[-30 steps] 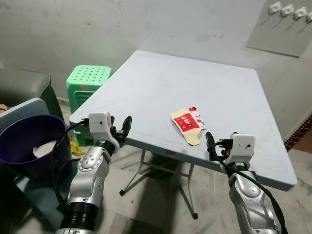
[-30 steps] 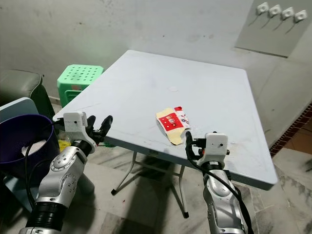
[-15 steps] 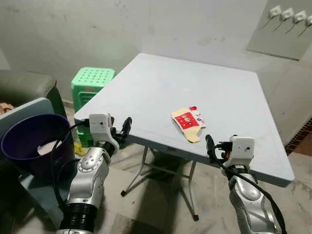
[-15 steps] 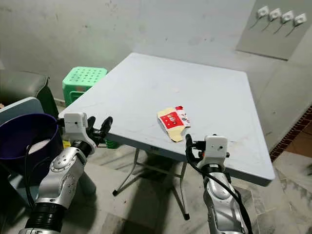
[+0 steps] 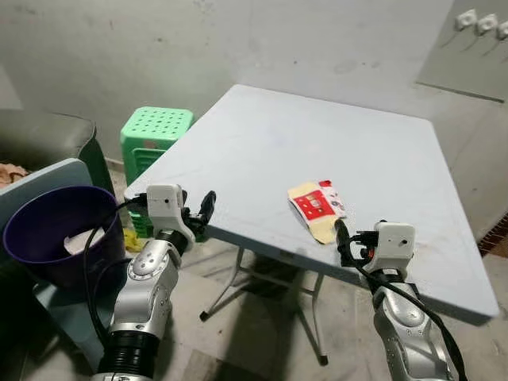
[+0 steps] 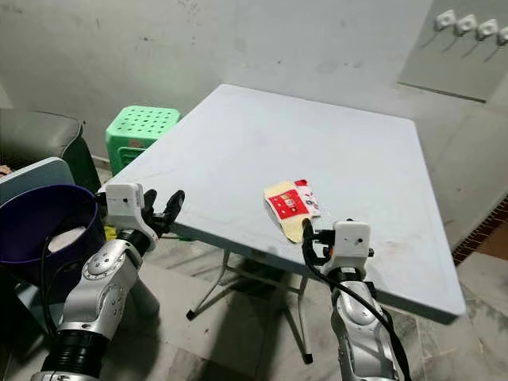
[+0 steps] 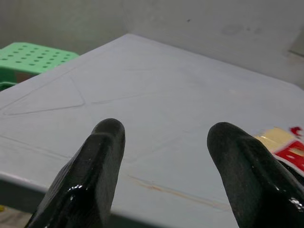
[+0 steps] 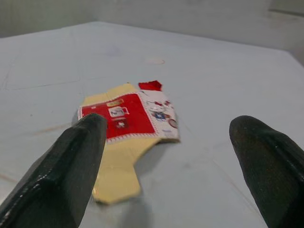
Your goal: Picking trash to rubbish bin
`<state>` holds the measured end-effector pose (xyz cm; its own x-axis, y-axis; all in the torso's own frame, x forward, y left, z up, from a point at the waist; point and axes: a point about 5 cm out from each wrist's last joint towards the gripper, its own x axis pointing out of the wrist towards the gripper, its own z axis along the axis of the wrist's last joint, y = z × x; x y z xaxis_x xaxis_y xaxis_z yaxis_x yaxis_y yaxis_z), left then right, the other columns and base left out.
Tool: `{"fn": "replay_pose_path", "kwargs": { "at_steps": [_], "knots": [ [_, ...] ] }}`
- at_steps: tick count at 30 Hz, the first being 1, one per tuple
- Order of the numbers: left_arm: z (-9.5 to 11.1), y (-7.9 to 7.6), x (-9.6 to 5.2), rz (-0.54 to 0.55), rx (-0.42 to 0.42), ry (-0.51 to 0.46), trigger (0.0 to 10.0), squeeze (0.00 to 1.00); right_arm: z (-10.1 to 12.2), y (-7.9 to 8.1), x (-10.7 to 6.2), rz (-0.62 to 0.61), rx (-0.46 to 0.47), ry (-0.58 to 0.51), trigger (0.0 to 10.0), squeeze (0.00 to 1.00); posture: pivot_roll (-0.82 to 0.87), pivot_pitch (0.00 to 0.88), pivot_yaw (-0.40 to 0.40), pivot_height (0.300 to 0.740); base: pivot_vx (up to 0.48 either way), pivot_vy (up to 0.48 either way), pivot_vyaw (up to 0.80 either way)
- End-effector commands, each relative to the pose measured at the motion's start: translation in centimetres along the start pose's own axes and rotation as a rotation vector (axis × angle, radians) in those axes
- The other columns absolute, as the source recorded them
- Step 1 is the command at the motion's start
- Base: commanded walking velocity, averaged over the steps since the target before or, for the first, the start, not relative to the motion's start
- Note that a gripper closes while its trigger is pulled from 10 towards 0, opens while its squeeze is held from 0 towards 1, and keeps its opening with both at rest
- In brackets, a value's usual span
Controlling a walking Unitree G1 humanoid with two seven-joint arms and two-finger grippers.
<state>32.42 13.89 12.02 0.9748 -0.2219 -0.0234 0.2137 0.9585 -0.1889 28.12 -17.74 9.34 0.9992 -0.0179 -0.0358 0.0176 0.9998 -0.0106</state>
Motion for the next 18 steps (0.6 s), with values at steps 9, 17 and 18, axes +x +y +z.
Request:
{"fn": "replay_pose_path", "kwargs": {
  "at_steps": [9, 17, 18],
  "knots": [
    [0.2, -0.6, 0.1, -0.020, 0.027, -0.007, 10.0, 0.00, 0.6, 0.1, 0.2, 0.001, -0.003, -0.018, 10.0, 0.00, -0.03, 0.000, -0.061, 0.740, 0.310, 0.000, 0.00],
    [-0.1, -1.2, 0.1, -0.057, 0.035, 0.017, 10.0, 0.00, 0.6, 0.2, 0.1, 0.000, 0.000, -0.016, 10.0, 0.00, -0.03, 0.000, -0.061, 0.740, 0.000, 0.000, 0.00],
    [-0.5, -1.5, 0.0, -0.089, 0.043, 0.043, 10.0, 0.00, 0.6, 0.2, 0.1, 0.000, 0.002, -0.014, 10.0, 0.00, -0.04, 0.000, -0.061, 0.740, 0.000, 0.000, 0.00]
  ]
}}
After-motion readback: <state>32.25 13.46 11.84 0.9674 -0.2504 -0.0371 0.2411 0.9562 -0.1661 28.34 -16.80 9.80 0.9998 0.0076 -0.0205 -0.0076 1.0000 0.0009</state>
